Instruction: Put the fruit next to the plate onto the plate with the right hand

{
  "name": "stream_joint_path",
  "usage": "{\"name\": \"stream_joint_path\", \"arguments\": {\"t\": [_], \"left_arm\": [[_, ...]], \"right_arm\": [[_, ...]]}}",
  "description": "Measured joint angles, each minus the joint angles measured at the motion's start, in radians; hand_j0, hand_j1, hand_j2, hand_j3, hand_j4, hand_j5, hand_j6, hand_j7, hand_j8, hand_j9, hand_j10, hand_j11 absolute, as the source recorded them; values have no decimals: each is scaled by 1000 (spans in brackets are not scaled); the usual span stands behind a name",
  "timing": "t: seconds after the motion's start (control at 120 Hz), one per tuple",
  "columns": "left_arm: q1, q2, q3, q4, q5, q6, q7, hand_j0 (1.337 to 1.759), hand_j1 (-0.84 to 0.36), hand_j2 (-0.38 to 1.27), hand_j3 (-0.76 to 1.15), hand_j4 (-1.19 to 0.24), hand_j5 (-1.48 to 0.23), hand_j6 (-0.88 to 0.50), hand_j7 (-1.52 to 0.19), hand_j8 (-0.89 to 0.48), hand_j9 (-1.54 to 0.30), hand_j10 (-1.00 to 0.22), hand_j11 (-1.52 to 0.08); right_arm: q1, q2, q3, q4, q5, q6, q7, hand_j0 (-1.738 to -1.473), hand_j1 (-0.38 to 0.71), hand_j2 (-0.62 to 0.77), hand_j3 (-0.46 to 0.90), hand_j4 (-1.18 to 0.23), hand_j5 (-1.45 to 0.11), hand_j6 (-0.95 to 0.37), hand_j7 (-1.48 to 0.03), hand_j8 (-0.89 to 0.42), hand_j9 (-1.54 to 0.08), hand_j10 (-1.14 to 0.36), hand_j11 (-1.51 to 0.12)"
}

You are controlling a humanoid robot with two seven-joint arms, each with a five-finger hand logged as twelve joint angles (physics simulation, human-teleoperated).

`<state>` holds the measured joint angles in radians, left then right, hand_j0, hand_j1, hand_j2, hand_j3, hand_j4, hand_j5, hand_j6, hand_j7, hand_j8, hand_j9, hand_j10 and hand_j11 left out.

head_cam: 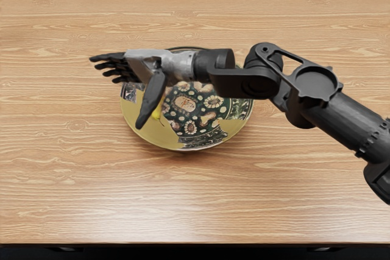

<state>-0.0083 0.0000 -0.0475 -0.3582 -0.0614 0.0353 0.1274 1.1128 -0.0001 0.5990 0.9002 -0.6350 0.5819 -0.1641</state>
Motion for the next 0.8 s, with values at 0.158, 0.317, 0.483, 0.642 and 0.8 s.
{"name": "stream_joint_path", "arguments": {"t": [0.158,0.317,0.483,0.642,0.8], "left_arm": [[48,0,0,-2,0,0,2,1658,349,0,0,0,0,0,0,0,0,0,0],[44,0,0,-1,0,0,3,1658,349,0,0,0,0,0,0,0,0,0,0],[24,0,-3,-1,0,0,3,1658,349,0,0,0,0,0,0,0,0,0,0],[7,0,-7,0,0,0,3,1658,349,0,0,0,0,0,0,0,0,0,0],[1,0,-12,1,-4,0,3,1658,349,0,0,0,0,0,0,0,0,0,0]], "right_arm": [[-66,-36,34,0,64,23,111,-1658,-340,2,0,-11,-13,-6,-13,-4,-14,-7,-14],[-211,-119,137,0,91,28,142,-1658,-345,1,0,-5,-6,-3,-6,-2,-6,-3,-6],[-330,-238,239,0,148,29,149,-1658,-348,1,0,-2,-3,-1,-3,-1,-3,-1,-3],[-436,-366,344,0,189,29,150,-1658,-349,2,0,0,-1,0,-1,1,-1,0,-1],[-509,-503,391,0,250,29,150,-1658,-349,2,0,0,0,1,-1,1,-1,0,-1]]}}
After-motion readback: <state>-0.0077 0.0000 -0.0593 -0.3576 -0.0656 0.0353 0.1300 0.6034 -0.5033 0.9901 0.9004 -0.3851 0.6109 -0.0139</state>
